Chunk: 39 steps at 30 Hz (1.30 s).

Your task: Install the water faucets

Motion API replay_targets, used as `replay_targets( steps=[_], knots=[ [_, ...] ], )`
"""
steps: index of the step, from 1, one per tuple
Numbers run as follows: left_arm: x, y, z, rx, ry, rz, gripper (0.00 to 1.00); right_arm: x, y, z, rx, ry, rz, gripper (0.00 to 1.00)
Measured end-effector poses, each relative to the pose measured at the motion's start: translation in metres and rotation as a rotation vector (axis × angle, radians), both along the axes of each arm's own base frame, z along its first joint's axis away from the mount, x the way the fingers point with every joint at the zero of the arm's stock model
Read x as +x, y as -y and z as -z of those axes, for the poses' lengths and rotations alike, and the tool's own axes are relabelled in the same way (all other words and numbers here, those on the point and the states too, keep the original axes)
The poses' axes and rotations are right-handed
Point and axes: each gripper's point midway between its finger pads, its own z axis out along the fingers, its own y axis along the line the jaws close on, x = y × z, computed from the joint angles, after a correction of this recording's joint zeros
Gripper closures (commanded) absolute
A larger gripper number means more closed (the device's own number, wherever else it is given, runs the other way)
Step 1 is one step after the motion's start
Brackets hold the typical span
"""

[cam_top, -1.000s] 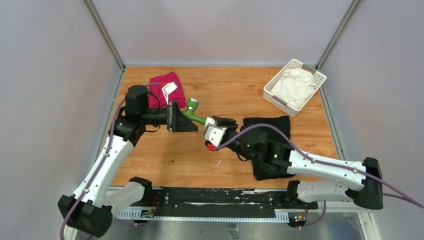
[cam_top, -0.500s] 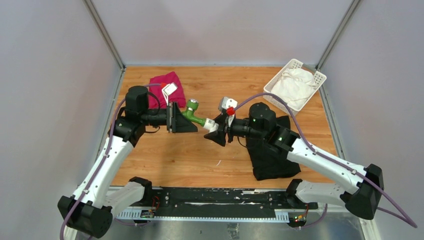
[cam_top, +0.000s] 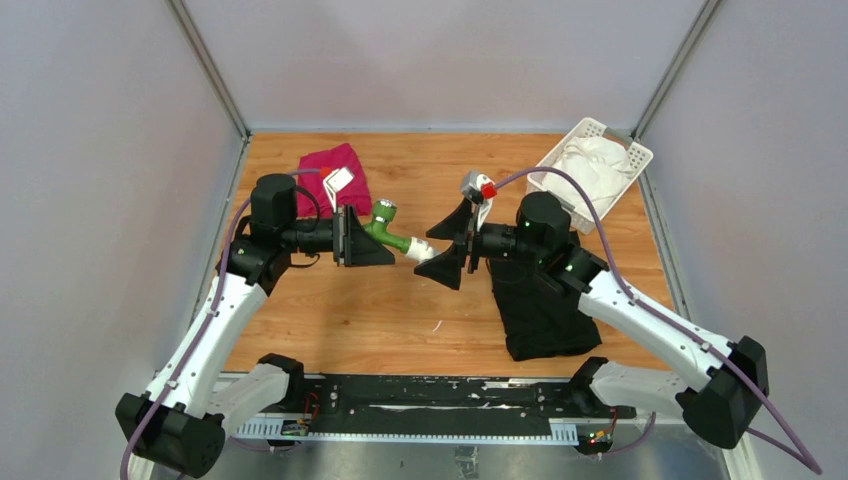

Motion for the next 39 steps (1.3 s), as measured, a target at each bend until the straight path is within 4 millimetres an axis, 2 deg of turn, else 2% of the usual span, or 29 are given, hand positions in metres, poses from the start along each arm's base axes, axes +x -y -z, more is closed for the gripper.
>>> replay_targets(
  steps=[5, 10, 13, 17, 22, 27, 29, 33, 39],
  knots=[
    [0.001, 0.000, -0.001, -0.003, 0.003, -0.005, 1.00, -0.001, 0.020, 0.000, -0.054, 0.066, 0.067, 0.01],
    [0.003, 0.001, 0.000, -0.002, -0.002, -0.006, 1.00, 0.006, 0.046, 0.009, -0.151, 0.158, 0.171, 0.01],
    [0.004, 0.001, 0.002, 0.001, -0.012, -0.006, 1.00, 0.002, 0.059, 0.005, -0.168, 0.269, 0.185, 0.01],
    [0.008, 0.002, 0.005, 0.006, -0.029, -0.006, 1.00, -0.013, 0.072, 0.003, -0.143, 0.494, 0.204, 0.01],
    [0.010, 0.003, 0.008, 0.009, -0.047, -0.007, 1.00, -0.020, 0.063, 0.003, -0.181, 0.782, 0.253, 0.01],
    [0.010, 0.003, 0.008, 0.008, -0.055, -0.008, 1.00, -0.015, 0.037, 0.022, -0.300, 0.989, 0.275, 0.04],
    [0.010, 0.003, 0.008, 0.007, -0.058, -0.009, 1.00, -0.006, 0.031, 0.032, -0.358, 1.062, 0.303, 0.04],
    [0.010, 0.003, 0.008, 0.008, -0.058, -0.009, 1.00, 0.007, 0.028, 0.038, -0.405, 1.126, 0.358, 0.06],
    [0.010, 0.003, 0.007, 0.009, -0.056, -0.007, 1.00, 0.013, 0.021, 0.027, -0.365, 1.144, 0.408, 0.21]
  ],
)
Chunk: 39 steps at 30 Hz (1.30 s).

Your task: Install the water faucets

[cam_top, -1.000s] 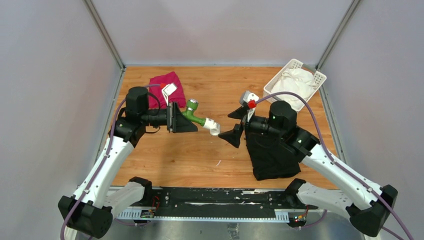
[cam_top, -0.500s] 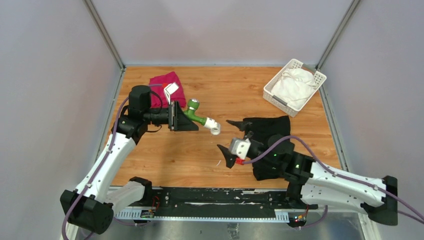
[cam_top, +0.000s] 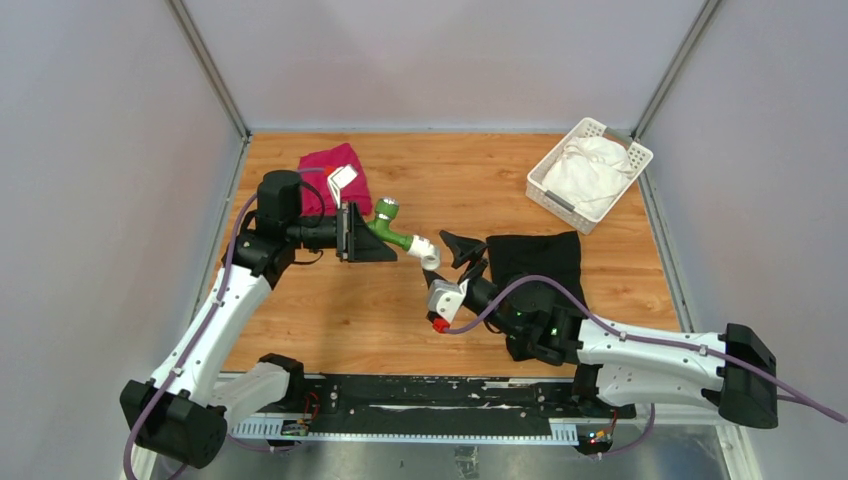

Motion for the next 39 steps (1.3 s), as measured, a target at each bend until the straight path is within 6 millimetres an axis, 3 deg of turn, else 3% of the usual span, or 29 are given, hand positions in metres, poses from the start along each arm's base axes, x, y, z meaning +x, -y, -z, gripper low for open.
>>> replay_targets(
  steps=[4, 22, 32, 39],
  knots=[
    [0.000, 0.000, 0.000, 0.001, 0.003, 0.001, 1.00, 0.001, -0.002, -0.005, 0.026, 0.003, 0.000, 0.34],
    [0.000, 0.000, 0.000, 0.002, 0.009, 0.002, 1.00, 0.001, -0.004, -0.014, 0.127, -0.114, -0.024, 0.52],
    [0.002, -0.001, 0.000, 0.001, 0.017, -0.003, 1.00, 0.012, -0.002, -0.025, 0.194, -0.421, -0.083, 0.55],
    [0.005, -0.002, 0.001, 0.010, 0.022, -0.020, 1.00, 0.018, -0.005, -0.014, 0.281, -0.760, -0.207, 0.51]
  ],
)
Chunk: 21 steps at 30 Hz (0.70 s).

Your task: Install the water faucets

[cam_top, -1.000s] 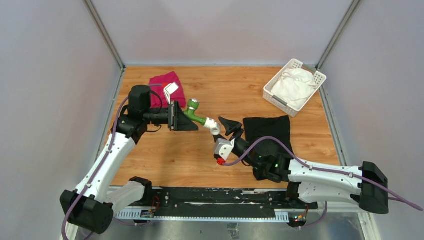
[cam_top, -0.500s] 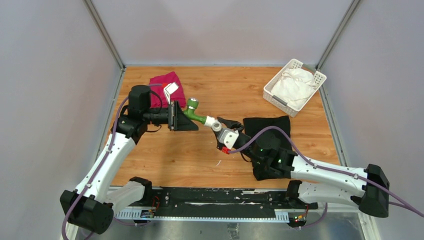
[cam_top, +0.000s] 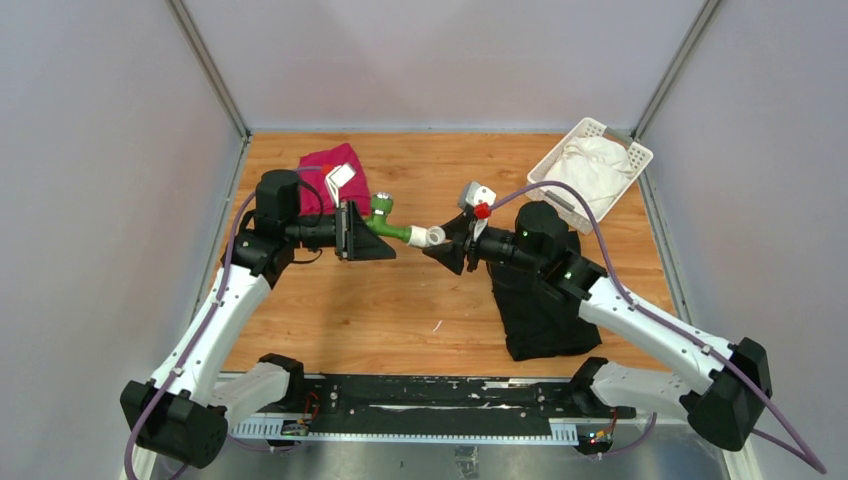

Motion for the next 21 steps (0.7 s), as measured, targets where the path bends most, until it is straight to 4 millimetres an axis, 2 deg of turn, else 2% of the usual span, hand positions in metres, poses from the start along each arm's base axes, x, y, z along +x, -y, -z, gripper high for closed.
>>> replay_targets(
  steps=[1, 2, 4, 9, 15, 21],
  knots=[
    [0.000, 0.000, 0.000, 0.001, 0.003, -0.001, 1.00, -0.007, -0.006, 0.003, 0.026, -0.089, -0.060, 0.51],
    [0.000, 0.000, 0.000, 0.002, 0.006, 0.000, 1.00, -0.003, -0.003, 0.003, 0.031, -0.103, -0.051, 0.50],
    [-0.001, 0.000, 0.000, 0.002, 0.019, 0.008, 1.00, -0.006, -0.007, 0.005, 0.055, -0.188, -0.109, 0.48],
    [-0.007, -0.001, -0.006, -0.014, 0.079, 0.024, 1.00, -0.014, -0.018, -0.005, 0.135, -0.367, -0.269, 0.45],
    [-0.014, -0.002, -0.010, -0.043, 0.149, 0.047, 1.00, -0.026, -0.027, -0.011, 0.204, -0.571, -0.449, 0.47],
    [-0.016, -0.002, -0.004, -0.043, 0.162, 0.047, 1.00, -0.027, -0.036, -0.011, 0.252, -0.814, -0.591, 0.47]
  ],
)
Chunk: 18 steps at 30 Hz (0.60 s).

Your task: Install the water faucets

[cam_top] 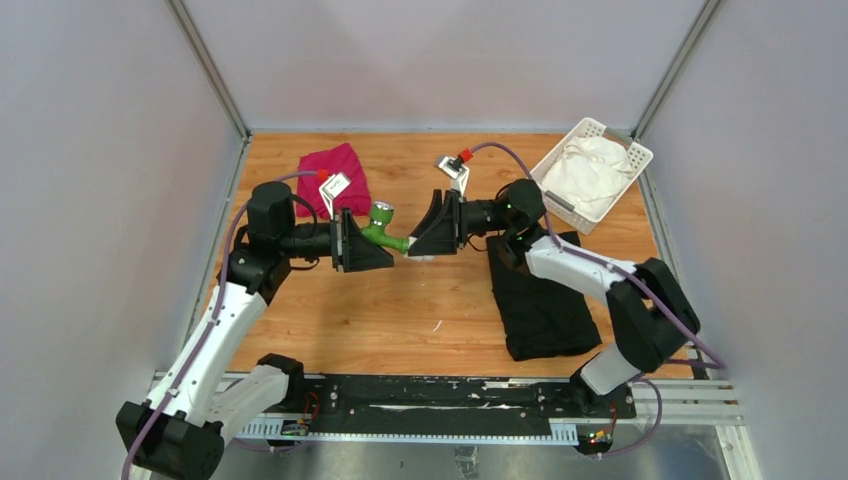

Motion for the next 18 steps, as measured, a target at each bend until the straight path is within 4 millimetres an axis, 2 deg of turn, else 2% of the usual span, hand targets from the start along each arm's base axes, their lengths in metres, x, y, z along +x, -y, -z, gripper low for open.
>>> replay_targets(
  steps=[4, 5, 6, 8, 9, 12, 14, 18],
  knots=[
    [0.002, -0.001, 0.000, 0.003, 0.021, -0.017, 1.00, 0.009, -0.001, -0.003, 0.032, -0.151, -0.069, 0.50],
    [0.003, -0.002, 0.000, 0.006, 0.033, -0.028, 1.00, 0.012, -0.002, -0.003, 0.035, -0.183, -0.083, 0.47],
    [0.004, -0.002, -0.001, 0.008, 0.038, -0.034, 1.00, 0.013, -0.001, -0.004, 0.037, -0.203, -0.091, 0.37],
    [0.002, -0.002, -0.002, 0.007, 0.048, -0.034, 1.00, 0.012, 0.000, -0.005, 0.040, -0.225, -0.107, 0.06],
    [0.000, -0.002, -0.004, 0.002, 0.054, -0.024, 1.00, 0.012, 0.002, -0.006, 0.041, -0.228, -0.109, 0.02],
    [-0.006, -0.002, -0.008, -0.008, 0.071, -0.007, 1.00, 0.015, 0.010, -0.012, 0.052, -0.201, -0.087, 0.01],
    [-0.009, -0.003, -0.010, -0.011, 0.075, 0.004, 1.00, 0.020, 0.022, -0.017, 0.055, -0.170, -0.037, 0.01],
    [-0.009, -0.001, -0.011, -0.008, 0.044, 0.026, 1.00, 0.045, 0.059, -0.026, 0.027, -0.088, 0.189, 0.01]
  ],
)
